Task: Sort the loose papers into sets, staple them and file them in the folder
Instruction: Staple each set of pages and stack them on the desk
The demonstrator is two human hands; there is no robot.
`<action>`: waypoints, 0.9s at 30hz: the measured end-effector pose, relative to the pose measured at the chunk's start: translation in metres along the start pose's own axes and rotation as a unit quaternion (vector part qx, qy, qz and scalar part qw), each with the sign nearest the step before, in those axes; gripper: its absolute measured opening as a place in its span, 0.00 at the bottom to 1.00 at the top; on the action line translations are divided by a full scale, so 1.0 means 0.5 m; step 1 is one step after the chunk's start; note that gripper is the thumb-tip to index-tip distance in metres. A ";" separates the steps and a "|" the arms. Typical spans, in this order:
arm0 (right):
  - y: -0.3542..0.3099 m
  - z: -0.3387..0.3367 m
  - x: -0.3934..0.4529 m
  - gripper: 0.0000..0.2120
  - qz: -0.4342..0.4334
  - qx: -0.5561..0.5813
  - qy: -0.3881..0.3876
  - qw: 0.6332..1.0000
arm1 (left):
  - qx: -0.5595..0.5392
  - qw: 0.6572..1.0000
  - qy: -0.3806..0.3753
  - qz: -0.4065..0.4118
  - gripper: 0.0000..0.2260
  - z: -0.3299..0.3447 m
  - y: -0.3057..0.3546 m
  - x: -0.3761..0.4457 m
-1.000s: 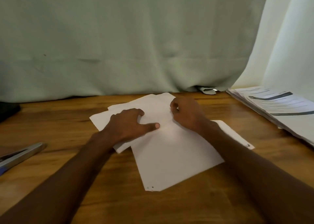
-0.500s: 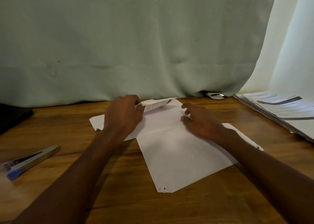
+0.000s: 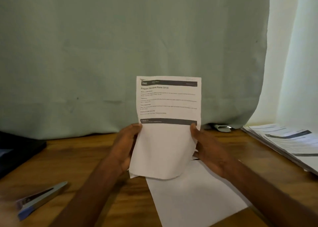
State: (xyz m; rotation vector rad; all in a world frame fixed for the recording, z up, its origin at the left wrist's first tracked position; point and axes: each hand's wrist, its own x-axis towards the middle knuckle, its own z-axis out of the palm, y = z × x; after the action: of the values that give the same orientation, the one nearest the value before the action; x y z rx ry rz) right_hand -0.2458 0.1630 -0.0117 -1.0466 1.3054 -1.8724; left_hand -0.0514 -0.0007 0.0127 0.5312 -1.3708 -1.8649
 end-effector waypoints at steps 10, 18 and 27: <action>-0.007 -0.014 -0.004 0.15 -0.031 -0.058 0.099 0.993 | 0.052 0.996 -0.006 0.074 0.10 0.003 -0.023 0.011; -0.036 -0.018 0.000 0.11 -0.032 -0.191 0.106 0.975 | 0.066 0.986 0.122 0.090 0.04 -0.021 -0.028 0.024; -0.117 -0.145 -0.025 0.39 0.241 -0.724 -0.039 0.645 | 0.406 0.865 0.284 0.083 0.14 -0.068 -0.050 0.033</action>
State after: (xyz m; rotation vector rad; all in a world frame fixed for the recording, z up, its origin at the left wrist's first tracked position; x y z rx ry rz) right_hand -0.3054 0.2249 0.0263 -1.1461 2.7003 -0.0276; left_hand -0.0460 -0.0309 -0.0206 1.2199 -1.6531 -0.7974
